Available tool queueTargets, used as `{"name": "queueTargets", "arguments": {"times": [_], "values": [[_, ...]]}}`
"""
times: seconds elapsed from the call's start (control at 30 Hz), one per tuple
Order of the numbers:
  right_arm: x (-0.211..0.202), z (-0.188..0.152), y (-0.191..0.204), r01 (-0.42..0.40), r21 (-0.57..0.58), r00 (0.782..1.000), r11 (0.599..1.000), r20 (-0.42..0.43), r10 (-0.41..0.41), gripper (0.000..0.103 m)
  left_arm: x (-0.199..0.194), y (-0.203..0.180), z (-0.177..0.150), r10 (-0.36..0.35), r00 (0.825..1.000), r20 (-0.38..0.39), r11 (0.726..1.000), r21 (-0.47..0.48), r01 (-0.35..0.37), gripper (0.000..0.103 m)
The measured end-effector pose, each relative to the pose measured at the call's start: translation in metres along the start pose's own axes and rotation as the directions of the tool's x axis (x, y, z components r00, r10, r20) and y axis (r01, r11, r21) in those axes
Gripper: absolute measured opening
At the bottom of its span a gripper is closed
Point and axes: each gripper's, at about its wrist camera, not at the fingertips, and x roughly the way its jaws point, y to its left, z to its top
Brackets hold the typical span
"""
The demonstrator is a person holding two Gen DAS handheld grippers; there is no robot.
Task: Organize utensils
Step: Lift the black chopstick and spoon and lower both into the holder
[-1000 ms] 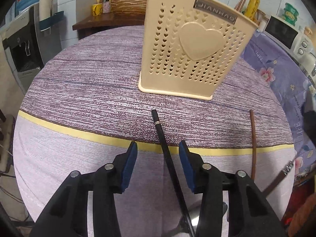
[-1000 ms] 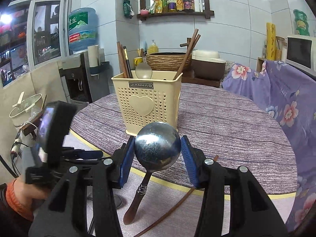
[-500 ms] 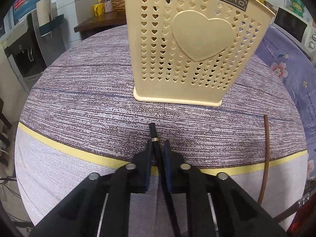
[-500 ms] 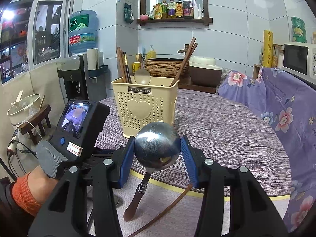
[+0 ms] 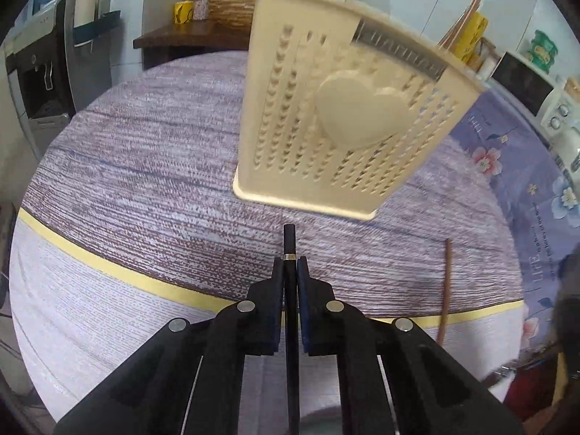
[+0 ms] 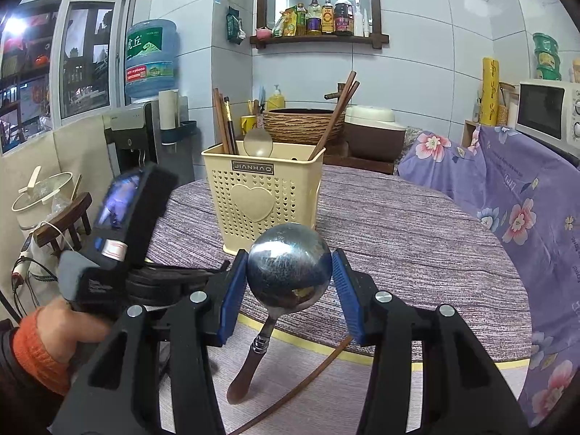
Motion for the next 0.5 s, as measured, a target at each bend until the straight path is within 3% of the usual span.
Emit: {"name": "queueTargets", "arguments": {"times": [0.13, 0.27, 0.5], "values": [[-0.002, 0.003, -0.002, 0.005, -0.005, 1.0, 1.0, 0.005, -0.005, 0.048, -0.041, -0.001, 0.008, -0.061, 0.995, 0.084, 0.998, 0.002, 0.061, 0.008], [-0.003, 0.004, -0.002, 0.005, -0.006, 1.0, 1.0, 0.007, -0.005, 0.048, -0.093, 0.0, 0.02, -0.122, 0.974, 0.19, 0.993, 0.022, 0.12, 0.008], [-0.006, 0.013, -0.003, 0.005, -0.016, 1.0, 1.0, 0.018, -0.005, 0.048, -0.143, -0.001, 0.045, -0.117, 0.941, 0.317, 0.992, 0.075, 0.098, 0.008]]}}
